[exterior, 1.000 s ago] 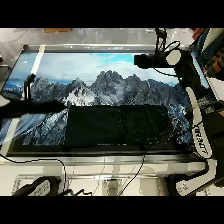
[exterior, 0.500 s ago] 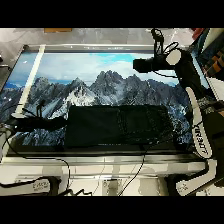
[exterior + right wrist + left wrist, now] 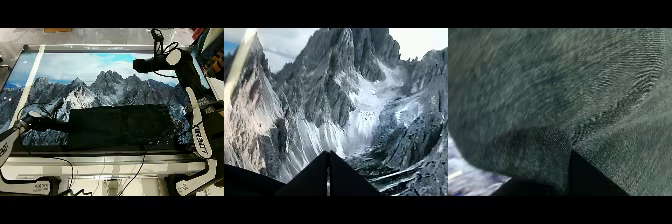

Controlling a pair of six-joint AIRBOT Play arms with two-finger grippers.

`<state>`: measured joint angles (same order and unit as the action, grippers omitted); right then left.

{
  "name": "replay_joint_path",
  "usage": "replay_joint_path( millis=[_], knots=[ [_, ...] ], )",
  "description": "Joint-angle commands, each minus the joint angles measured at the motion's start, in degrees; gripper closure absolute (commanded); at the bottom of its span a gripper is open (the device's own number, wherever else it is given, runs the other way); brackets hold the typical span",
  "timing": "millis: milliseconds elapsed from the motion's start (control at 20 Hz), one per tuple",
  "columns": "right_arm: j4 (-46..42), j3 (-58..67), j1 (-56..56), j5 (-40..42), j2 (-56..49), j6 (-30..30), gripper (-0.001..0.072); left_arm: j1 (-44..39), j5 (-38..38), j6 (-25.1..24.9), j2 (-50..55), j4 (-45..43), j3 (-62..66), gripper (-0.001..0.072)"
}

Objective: Fold the clothes and pants, and hang the long-sleeved shirts on hangers.

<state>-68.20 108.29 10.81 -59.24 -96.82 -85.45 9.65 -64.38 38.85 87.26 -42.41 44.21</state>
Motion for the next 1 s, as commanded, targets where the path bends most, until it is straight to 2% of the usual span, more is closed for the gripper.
replay_joint_path(
  millis=[0, 100, 250, 350, 550, 750, 950],
  knots=[
    [-3.2, 0.0, -0.1, -4.7, 0.0, 3.6, 0.0686, -3.1, -2.2, 2.9, -0.7, 0.6, 4.0, 0.0678],
    [-3.7, 0.0, -0.1, -8.2, 0.0, 5.2, 0.0686, -2.4, -4.7, 7.4, -3.2, -5.1, 10.3, 0.0678],
    [-3.6, -1.8, 0.4, -11.5, 0.0, 5.7, 0.0687, -2.4, -9.5, 16.3, -9.2, -18.8, 21.2, 0.0678],
    [-1.6, -5.1, 1.0, -11.6, -0.2, 5.7, 0.0687, -2.3, -13.4, 18.1, -13.9, -22.4, 28.1, 0.0678],
    [10.0, -14.2, 6.0, -8.1, -2.4, 5.7, 0.0687, -2.4, -14.1, 28.0, -20.7, -18.9, 35.2, 0.0678],
    [13.6, -16.9, 18.2, 4.1, -7.4, 5.5, 0.0687, -2.4, -14.1, 32.5, -22.3, -10.6, 35.3, 0.0677],
    [12.6, -16.7, 30.1, 20.2, -11.1, 4.6, 0.0689, -2.4, -13.9, 32.7, -22.3, -2.1, 35.3, 0.0677]
  ],
)
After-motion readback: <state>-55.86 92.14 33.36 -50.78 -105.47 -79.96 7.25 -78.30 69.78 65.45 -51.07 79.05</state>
